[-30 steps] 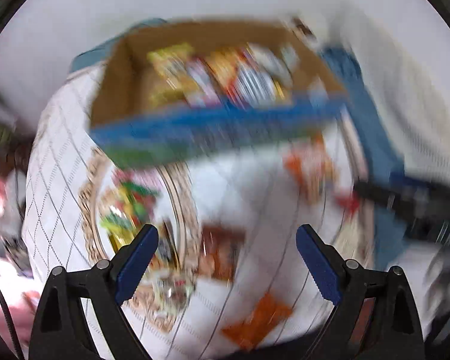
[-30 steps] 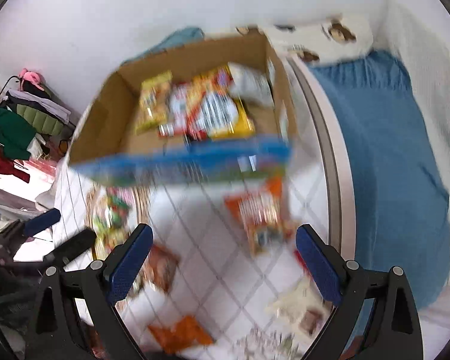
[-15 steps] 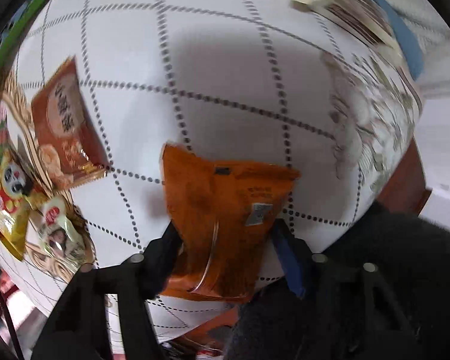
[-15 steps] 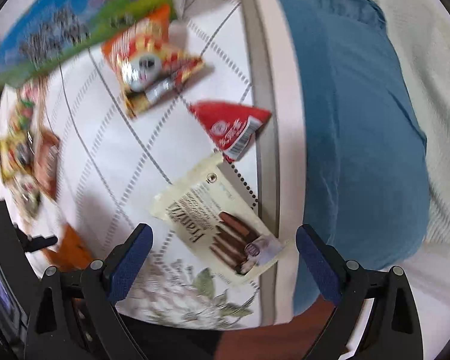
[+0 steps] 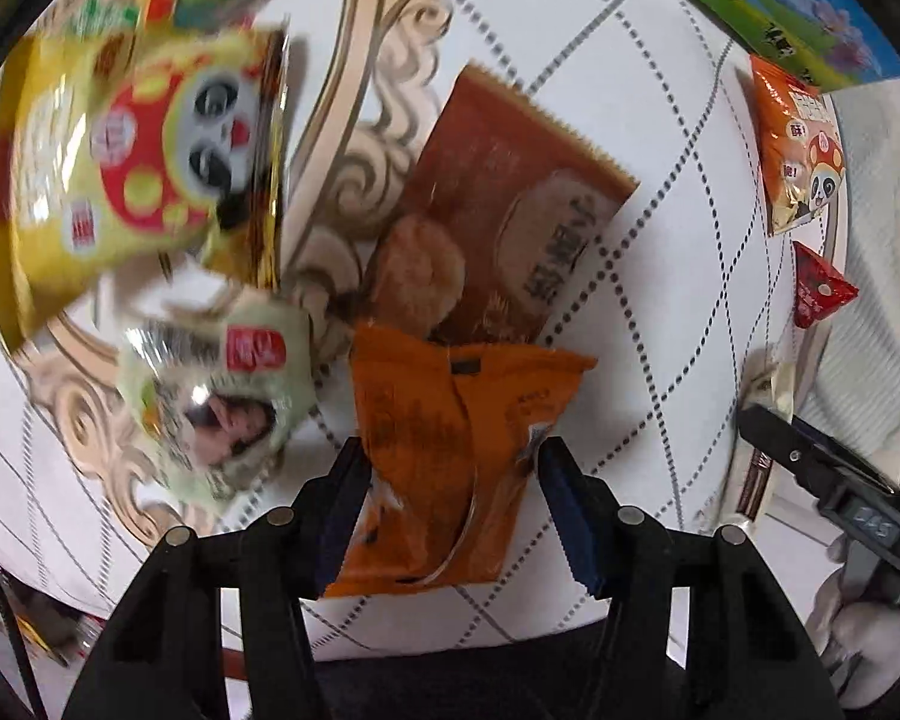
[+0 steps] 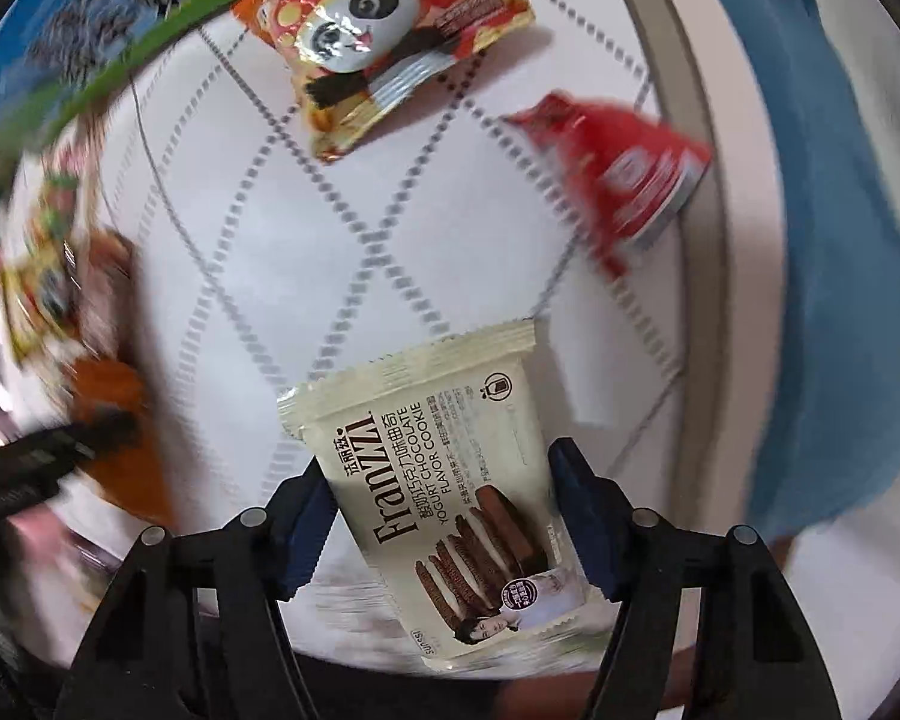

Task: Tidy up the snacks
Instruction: 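Grasp the white Franzzi cookie pack with the right tool while the left tool grasps the orange pastry pack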

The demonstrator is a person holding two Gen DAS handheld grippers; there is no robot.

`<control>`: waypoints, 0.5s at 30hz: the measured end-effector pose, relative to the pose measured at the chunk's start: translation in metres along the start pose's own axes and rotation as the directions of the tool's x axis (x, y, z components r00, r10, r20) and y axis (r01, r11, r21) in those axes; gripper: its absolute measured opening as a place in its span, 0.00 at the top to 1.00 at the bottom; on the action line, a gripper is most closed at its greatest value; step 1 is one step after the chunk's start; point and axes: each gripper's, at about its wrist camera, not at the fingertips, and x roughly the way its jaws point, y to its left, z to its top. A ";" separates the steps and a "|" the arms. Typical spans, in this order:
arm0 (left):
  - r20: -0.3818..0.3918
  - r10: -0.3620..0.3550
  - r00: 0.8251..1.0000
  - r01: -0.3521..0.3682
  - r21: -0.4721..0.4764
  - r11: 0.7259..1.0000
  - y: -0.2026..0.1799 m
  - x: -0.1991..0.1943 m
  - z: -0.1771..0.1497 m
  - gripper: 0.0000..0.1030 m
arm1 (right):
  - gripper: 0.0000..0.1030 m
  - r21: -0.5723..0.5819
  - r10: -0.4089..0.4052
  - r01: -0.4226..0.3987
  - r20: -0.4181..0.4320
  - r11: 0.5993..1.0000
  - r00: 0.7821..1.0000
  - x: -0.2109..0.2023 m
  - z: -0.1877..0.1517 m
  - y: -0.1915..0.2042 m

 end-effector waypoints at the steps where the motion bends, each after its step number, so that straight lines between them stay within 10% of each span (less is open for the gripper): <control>1: -0.009 -0.001 1.000 0.001 0.000 1.000 0.001 0.001 -0.001 0.46 | 0.31 0.030 0.050 -0.050 0.008 0.998 0.999 -0.002 -0.001 0.004; 12: -0.005 0.136 0.991 -0.134 0.145 0.980 -0.052 0.040 -0.045 0.42 | 0.17 -0.080 -0.055 0.057 0.021 0.995 0.998 0.001 -0.021 0.042; 15: 0.031 0.141 0.989 -0.144 0.123 0.982 -0.056 0.045 -0.041 0.47 | 0.37 -0.058 -0.048 0.051 0.038 0.997 0.998 0.007 -0.027 0.042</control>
